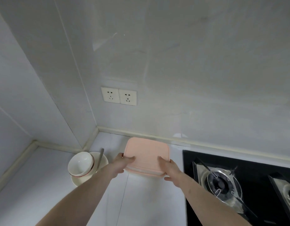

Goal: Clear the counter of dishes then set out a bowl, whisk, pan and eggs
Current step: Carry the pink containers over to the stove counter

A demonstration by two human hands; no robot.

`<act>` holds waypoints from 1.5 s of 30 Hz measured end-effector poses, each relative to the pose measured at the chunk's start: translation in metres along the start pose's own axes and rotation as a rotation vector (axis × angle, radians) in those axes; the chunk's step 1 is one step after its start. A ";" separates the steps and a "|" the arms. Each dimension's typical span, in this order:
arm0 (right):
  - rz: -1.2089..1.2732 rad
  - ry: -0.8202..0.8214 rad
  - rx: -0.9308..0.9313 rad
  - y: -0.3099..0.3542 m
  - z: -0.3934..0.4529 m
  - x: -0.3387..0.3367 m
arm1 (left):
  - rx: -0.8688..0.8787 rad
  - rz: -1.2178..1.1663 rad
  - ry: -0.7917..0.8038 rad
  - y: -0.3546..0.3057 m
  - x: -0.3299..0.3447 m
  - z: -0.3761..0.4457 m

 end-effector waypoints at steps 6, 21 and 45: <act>0.074 0.047 0.003 -0.025 -0.006 -0.002 | -0.025 0.070 0.040 0.009 -0.001 -0.008; 0.051 0.085 0.120 -0.155 -0.114 -0.010 | -0.190 0.098 0.198 0.183 0.001 -0.102; 0.137 -0.055 -0.028 -0.148 -0.235 -0.049 | -0.057 0.033 0.235 0.159 0.093 -0.177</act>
Point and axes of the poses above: each hand's wrist, its own z-axis towards the middle knuckle, its own x-axis out of the palm, y = z × x, the point moved 6 cm from there along z, towards the middle knuckle, and after that the axes turned 7 degrees about -x, right-handed, at the moved point
